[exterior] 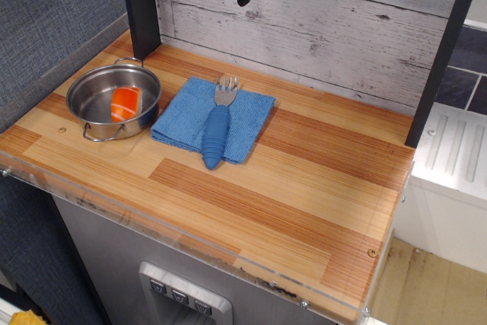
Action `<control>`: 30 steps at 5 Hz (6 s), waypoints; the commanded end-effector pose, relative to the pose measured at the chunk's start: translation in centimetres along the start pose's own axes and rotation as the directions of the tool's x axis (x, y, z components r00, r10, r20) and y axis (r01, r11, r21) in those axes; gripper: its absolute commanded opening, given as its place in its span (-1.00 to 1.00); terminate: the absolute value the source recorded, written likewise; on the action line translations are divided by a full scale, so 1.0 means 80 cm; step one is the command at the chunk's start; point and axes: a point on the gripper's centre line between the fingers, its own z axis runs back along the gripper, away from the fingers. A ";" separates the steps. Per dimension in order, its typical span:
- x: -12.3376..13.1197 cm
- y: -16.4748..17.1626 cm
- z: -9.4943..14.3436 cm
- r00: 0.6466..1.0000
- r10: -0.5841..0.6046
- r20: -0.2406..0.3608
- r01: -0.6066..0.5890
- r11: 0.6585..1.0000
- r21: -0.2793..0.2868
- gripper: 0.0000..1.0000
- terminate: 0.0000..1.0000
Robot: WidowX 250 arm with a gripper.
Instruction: Straighten the fork out a little
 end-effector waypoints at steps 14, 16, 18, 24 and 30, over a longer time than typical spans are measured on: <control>-0.065 0.023 -0.151 0.978 0.059 -0.200 -0.031 0.990 0.141 1.00 -1.00; -0.062 0.019 -0.149 0.979 0.041 -0.200 -0.011 0.989 0.149 -1.00 -1.00; -0.061 0.019 -0.145 0.977 0.055 -0.205 -0.025 0.989 0.148 1.00 -1.00; -0.056 0.010 -0.149 0.976 0.013 -0.217 0.021 0.988 0.154 1.00 -1.00; -0.055 0.006 -0.126 0.990 -0.001 -0.140 0.024 0.987 0.158 1.00 -1.00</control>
